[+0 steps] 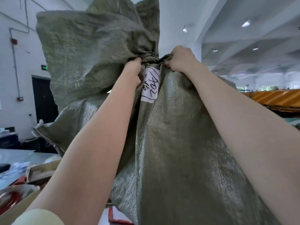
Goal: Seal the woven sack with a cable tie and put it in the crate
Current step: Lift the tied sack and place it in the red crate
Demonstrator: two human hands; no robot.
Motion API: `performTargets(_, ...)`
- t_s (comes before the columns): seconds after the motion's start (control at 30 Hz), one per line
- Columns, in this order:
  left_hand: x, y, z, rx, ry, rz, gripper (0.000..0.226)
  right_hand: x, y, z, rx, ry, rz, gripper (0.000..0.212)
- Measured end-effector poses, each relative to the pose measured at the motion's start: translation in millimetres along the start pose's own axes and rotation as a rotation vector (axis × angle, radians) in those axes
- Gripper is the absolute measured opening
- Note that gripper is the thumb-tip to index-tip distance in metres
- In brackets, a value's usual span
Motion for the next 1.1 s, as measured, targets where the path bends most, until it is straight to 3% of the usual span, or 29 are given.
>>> performTargets(0.1,14,0,14,-0.061,-0.028,-0.011,0.025,16,9,-2,0.004,0.003,0.025,0.016)
performTargets(0.2,28,4,27,-0.069,-0.053,-0.002,0.025,35,19,0,0.003,-0.018,0.057,0.038)
performTargets(0.33,48,28,40,-0.075,-0.066,0.047,0.027,67,20,-10,0.011,0.005,0.06,0.021)
performTargets(0.47,65,42,50,-0.096,-0.05,0.078,0.026,89,21,-18,0.006,0.087,0.022,0.027)
performTargets(0.67,89,-21,68,-0.093,-0.031,0.076,0.047,86,67,33,0.013,0.125,0.035,0.03)
performTargets(1.1,137,-139,82,-0.217,-0.052,0.025,0.051,83,133,133,0.029,0.235,-0.01,0.022)
Point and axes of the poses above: each hand's wrist, its own x-axis towards the middle knuckle, its own z-axis out of the palm, y = z × x, the point moved 10 cm from there along x, towards the middle knuckle, and after that the axes turned 5 degrees about x, right-handed, at the moved point
